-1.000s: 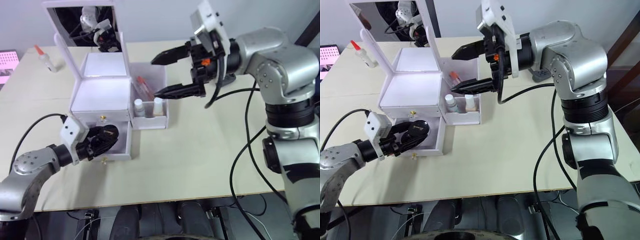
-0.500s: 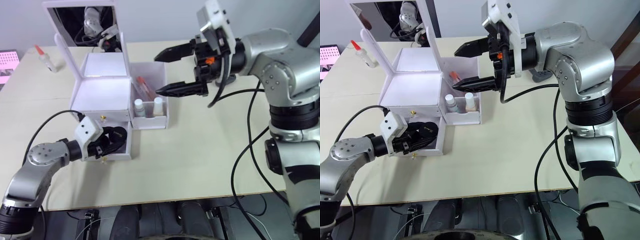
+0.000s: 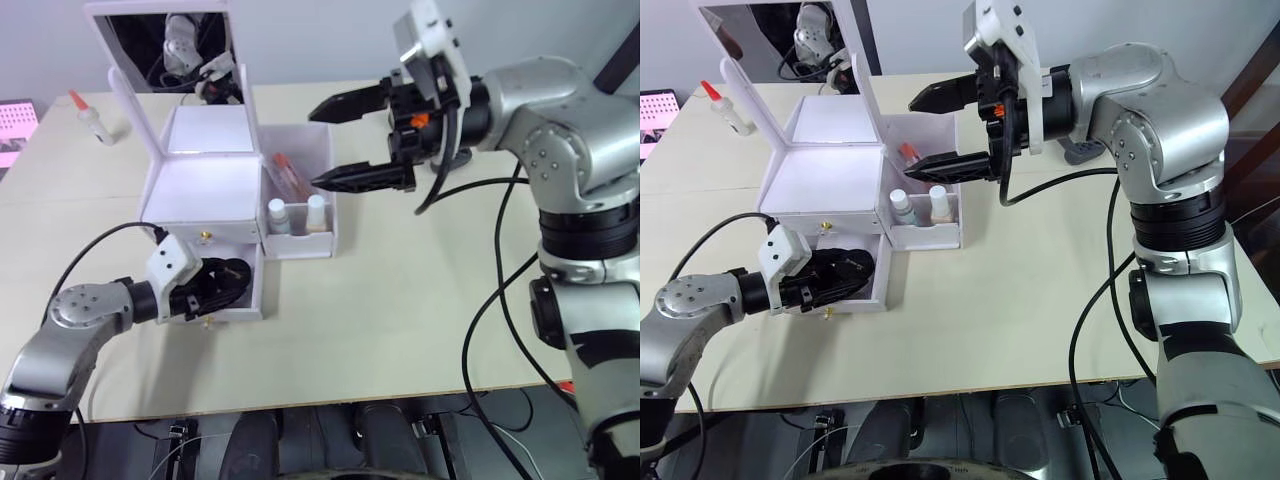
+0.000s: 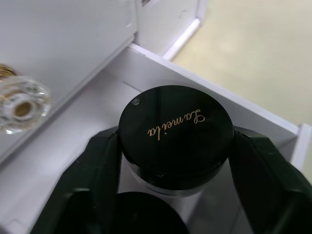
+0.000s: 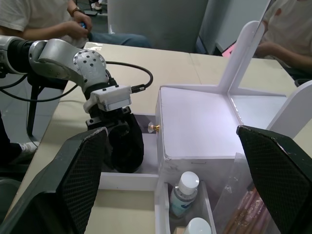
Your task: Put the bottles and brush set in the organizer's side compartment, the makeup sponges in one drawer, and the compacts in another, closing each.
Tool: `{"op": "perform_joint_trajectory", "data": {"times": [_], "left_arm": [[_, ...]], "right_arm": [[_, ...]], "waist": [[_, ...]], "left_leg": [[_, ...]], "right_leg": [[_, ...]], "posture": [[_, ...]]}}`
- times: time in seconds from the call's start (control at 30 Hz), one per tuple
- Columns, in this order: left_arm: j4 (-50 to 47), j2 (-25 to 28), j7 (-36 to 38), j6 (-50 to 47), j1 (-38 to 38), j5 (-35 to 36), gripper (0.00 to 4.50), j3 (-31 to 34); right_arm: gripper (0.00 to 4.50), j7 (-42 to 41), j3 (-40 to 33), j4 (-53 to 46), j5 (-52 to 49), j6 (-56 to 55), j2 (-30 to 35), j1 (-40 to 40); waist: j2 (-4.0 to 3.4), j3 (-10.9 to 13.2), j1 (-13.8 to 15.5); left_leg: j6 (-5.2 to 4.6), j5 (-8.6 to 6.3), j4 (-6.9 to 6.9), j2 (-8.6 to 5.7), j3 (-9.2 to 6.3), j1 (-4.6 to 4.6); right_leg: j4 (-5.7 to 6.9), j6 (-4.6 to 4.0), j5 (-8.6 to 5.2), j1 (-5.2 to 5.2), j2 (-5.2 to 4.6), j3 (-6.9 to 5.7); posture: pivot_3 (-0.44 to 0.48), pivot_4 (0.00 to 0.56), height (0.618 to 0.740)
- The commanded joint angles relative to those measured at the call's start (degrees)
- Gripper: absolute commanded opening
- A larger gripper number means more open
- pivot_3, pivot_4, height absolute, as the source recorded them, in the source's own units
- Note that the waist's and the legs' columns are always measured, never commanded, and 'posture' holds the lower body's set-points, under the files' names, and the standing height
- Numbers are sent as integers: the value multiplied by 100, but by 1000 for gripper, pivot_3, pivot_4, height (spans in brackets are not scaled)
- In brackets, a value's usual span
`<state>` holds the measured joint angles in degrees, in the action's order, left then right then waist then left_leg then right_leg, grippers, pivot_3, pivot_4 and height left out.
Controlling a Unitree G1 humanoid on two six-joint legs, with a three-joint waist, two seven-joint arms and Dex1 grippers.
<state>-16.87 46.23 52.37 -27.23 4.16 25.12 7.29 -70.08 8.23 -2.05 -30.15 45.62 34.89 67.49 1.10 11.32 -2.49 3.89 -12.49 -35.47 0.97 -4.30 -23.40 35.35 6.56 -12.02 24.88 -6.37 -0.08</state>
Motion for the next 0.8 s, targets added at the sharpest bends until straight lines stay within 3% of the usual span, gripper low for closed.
{"op": "perform_joint_trajectory", "data": {"times": [0.03, 0.33, 0.5, 0.7, 0.8], "left_arm": [[-70, 220, 159, -22, 42, 141, 4439, 315], [-857, 691, 386, -595, -420, 890, 4439, 1414], [-2048, 744, 329, -1590, -1414, 1939, 4439, 2867], [-3050, -192, -94, -1750, -3024, 2260, 4439, 4164], [-3449, -1105, -380, -1355, -3902, 2115, 4439, 4371]], "right_arm": [[4500, -6, -129, -78, -40, -125, 27, 75], [4500, -86, -117, -35, -55, -181, 34, 64], [4500, -383, -79, 186, -6, -425, 80, 10], [4500, -1141, -130, 588, -89, -807, 261, 41], [4500, -1570, -80, 778, -106, -861, 409, 75]], "waist": [[0, 0, -8], [0, 0, -5], [0, 1, -20], [0, 1, -23], [0, 1, -10]], "left_leg": [[0, 0, -1, 0, 0, 0], [0, 0, -1, 0, 0, 0], [0, 0, 0, 2, 1, -1], [0, 0, -1, 2, 2, 0], [1, -1, -5, 2, 3, 0]], "right_leg": [[0, 0, 0, 0, 0, 0], [-2, -3, -3, 0, 0, 0], [-7, -5, -4, 0, -1, 1], [-11, -8, -4, -2, -1, 1], [-14, -10, -5, -6, -1, 1]], "posture": [[0, 150, 740], [0, 150, 740], [0, 150, 740], [0, 150, 740], [0, 150, 740]]}}
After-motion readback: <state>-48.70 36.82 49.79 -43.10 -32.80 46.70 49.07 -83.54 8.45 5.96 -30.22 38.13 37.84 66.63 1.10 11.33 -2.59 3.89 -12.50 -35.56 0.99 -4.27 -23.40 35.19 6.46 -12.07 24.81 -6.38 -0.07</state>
